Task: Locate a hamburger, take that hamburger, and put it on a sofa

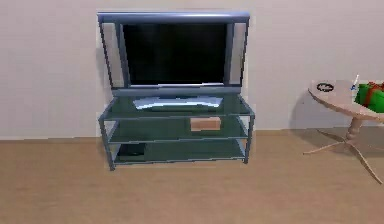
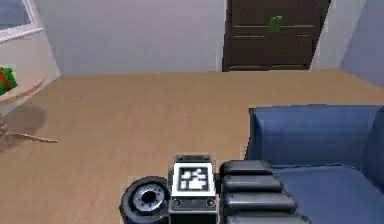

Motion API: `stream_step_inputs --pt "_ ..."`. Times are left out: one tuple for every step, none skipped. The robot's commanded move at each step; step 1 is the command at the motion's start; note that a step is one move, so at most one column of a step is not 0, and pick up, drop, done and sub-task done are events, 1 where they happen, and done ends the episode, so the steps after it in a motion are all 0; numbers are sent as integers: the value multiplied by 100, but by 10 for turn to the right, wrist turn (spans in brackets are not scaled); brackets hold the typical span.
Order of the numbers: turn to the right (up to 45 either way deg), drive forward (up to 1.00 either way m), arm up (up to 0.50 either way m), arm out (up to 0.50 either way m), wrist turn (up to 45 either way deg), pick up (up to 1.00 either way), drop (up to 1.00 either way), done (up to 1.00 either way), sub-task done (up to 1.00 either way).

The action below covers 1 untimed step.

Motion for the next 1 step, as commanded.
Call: stream_step_inputs --pt "-450 0 0 0 0 0 0 0 0"
